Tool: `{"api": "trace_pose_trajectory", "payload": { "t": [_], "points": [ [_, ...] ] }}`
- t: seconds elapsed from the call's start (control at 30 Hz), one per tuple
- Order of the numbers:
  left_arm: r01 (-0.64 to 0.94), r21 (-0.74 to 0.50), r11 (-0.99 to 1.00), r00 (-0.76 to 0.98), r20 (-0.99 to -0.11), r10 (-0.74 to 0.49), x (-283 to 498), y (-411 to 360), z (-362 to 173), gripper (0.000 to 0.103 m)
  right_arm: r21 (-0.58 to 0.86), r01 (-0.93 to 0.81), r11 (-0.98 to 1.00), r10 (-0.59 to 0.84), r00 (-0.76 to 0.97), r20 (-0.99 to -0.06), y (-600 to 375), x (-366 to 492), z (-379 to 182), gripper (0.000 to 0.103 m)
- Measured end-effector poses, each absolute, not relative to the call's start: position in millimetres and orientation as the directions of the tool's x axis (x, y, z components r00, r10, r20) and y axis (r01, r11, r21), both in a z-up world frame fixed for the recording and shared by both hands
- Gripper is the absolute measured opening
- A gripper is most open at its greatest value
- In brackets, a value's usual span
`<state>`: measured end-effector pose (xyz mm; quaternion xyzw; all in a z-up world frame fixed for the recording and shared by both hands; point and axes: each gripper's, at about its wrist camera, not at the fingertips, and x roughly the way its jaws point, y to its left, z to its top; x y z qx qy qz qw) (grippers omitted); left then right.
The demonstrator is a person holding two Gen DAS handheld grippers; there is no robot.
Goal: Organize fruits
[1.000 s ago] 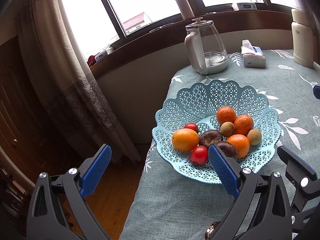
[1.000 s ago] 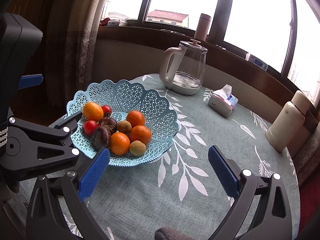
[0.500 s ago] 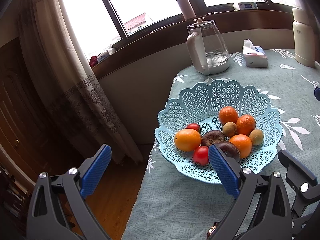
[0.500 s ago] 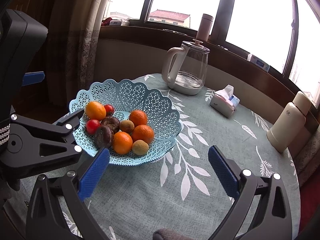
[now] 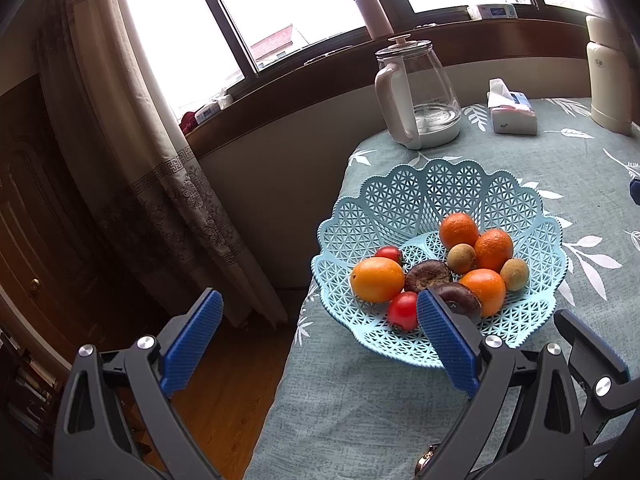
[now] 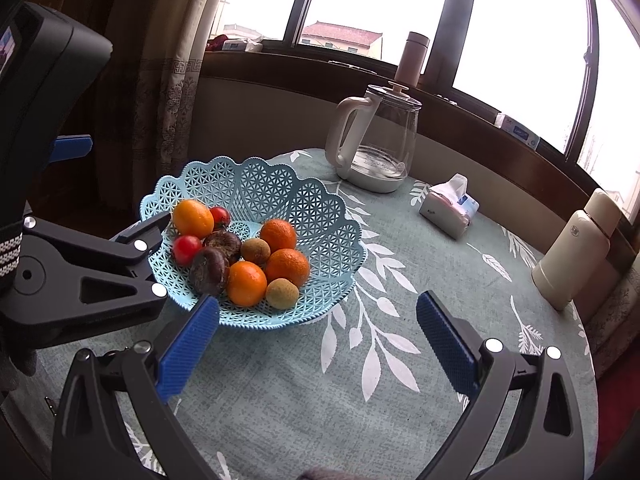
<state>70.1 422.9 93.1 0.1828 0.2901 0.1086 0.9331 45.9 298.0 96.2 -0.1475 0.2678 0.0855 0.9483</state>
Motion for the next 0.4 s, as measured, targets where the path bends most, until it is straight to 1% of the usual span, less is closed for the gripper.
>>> {"api": "trace_pose_trajectory", "payload": {
  "t": [0.4],
  "points": [
    [-0.087,0.41,0.908,0.806,-0.506,0.305,70.3,419.3,91.5,0.099,-0.212,-0.221,0.952,0.066,0.824,-0.563,289.6,50.5,95.7,0.098]
  ]
}}
